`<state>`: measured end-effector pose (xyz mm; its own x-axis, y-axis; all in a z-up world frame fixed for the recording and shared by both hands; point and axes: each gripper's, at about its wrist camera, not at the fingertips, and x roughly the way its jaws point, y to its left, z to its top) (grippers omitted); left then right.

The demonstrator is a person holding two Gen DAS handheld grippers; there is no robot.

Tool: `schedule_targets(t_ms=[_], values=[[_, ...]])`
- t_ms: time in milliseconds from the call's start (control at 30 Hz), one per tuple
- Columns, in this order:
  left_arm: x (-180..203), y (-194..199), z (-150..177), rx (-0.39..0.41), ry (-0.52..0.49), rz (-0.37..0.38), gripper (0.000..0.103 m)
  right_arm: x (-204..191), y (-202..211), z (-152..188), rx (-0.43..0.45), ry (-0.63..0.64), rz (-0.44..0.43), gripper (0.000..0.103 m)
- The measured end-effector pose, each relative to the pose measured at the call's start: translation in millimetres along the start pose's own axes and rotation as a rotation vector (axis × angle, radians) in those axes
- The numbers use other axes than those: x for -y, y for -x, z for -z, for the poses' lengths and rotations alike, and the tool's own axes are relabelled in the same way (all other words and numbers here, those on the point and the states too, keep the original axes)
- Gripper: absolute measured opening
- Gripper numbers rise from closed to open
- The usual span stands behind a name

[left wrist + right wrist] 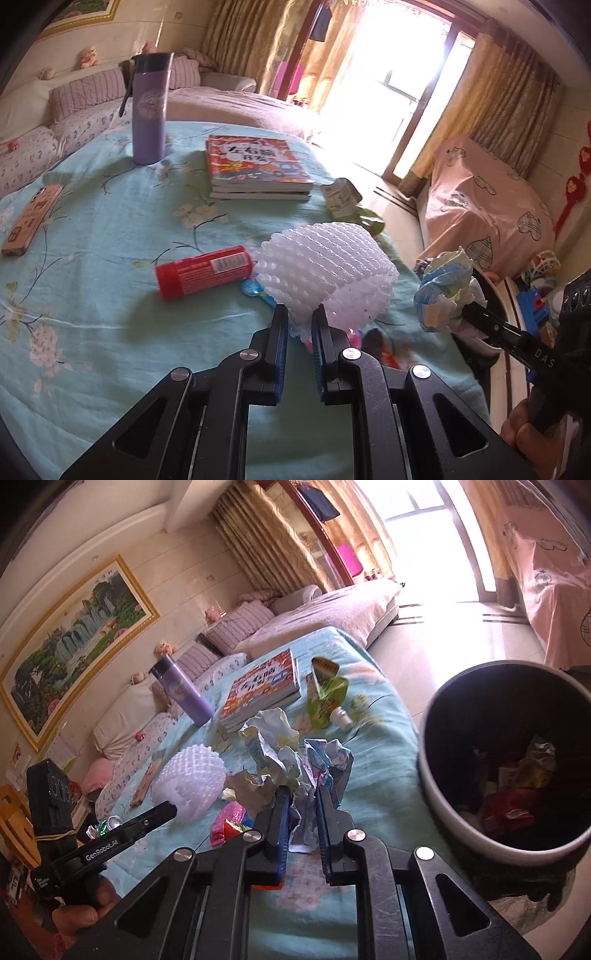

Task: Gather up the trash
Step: 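Grasp the white mesh scrubber with the left gripper while the right grasps crumpled clear wrappers, then carry the white mesh and wrappers over the black bin and open both grippers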

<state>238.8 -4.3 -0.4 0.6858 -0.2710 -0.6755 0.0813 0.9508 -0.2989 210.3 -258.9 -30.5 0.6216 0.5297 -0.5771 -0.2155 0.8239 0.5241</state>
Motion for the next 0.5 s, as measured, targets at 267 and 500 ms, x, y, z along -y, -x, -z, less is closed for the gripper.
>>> schedule_targets(t_ms=[267, 500], values=[[33, 3, 9, -0.017, -0.055, 0.054, 0.012, 27, 29, 4, 0.024, -0.023, 0.052, 0.014], [66, -5, 13, -0.039, -0.106, 0.096, 0.012, 51, 49, 4, 0.047, -0.052, 0.088, 0.014]])
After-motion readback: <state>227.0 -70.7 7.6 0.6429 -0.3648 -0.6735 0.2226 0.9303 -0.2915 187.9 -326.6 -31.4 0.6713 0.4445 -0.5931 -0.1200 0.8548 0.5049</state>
